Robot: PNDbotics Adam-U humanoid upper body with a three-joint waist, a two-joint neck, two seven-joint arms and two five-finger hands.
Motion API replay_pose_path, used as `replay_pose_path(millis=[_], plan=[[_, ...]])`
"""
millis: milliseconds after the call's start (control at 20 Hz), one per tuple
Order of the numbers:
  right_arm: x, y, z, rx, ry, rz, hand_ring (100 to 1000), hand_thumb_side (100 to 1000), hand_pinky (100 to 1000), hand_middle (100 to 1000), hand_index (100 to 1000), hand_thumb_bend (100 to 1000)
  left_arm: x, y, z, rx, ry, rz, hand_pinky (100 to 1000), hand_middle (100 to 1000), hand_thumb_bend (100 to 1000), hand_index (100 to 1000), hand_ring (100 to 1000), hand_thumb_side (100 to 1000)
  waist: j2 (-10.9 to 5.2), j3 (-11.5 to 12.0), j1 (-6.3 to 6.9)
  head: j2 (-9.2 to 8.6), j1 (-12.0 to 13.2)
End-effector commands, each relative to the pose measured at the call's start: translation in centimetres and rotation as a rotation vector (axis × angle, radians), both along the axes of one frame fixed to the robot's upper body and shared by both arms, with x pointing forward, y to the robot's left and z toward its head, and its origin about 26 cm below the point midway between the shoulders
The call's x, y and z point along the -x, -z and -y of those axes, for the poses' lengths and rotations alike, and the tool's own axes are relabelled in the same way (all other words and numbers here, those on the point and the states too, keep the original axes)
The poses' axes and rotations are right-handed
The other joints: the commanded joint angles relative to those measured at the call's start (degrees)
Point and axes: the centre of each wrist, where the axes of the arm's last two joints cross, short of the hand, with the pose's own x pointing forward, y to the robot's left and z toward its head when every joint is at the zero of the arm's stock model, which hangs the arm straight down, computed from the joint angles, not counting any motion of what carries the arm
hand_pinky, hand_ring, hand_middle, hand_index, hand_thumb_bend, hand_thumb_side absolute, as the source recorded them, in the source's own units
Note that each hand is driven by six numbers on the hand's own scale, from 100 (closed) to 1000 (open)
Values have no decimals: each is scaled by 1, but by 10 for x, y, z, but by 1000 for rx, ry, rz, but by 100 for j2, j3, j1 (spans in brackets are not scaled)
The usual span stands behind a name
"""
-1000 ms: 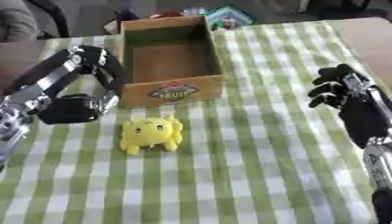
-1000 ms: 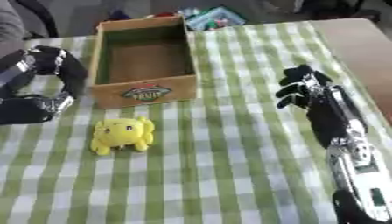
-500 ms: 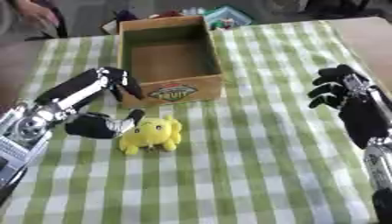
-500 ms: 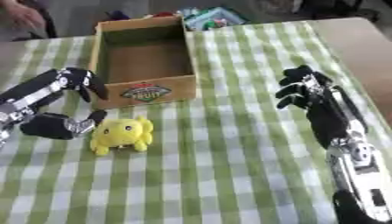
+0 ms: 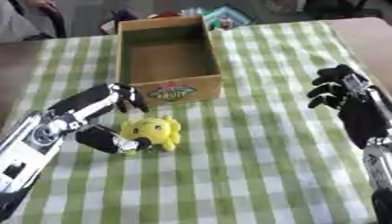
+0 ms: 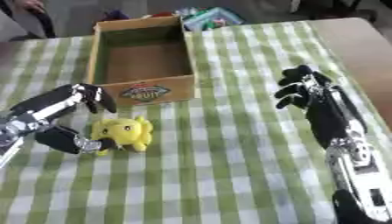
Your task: Pick up objects on the table and place them in the box.
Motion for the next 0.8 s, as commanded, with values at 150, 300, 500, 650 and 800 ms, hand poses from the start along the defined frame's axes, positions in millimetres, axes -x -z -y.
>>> replay_pose_path(millis=[150, 300, 500, 650, 800], plan=[[1, -9, 0, 15, -9, 32, 551, 675, 460, 569, 699, 100, -7, -2, 5, 6, -10, 54, 642, 698, 507, 743, 760, 315, -86, -38, -17, -14, 0], [1, -9, 0, 15, -10, 33, 551, 674, 459, 569, 699, 100, -10, 3, 9, 4, -10, 66, 642, 696, 499, 747, 758, 290, -85, -48, -23, -15, 4], [1, -9, -1, 14, -12, 33, 551, 674, 459, 569, 699, 100, -13, 9, 13, -8, -5, 74, 641, 693, 503, 747, 753, 268, -81, -65, -29, -18, 10], [1, -9, -1, 14, -14, 33, 551, 676, 459, 569, 699, 100, -15, 13, 14, -19, -6, 77, 638, 692, 508, 748, 750, 243, -75, -81, -33, -27, 11], [0, -9, -1, 14, -15, 33, 551, 675, 459, 569, 699, 100, -17, 17, 16, -27, -8, 76, 635, 690, 501, 746, 746, 229, -70, -94, -38, -31, 14]])
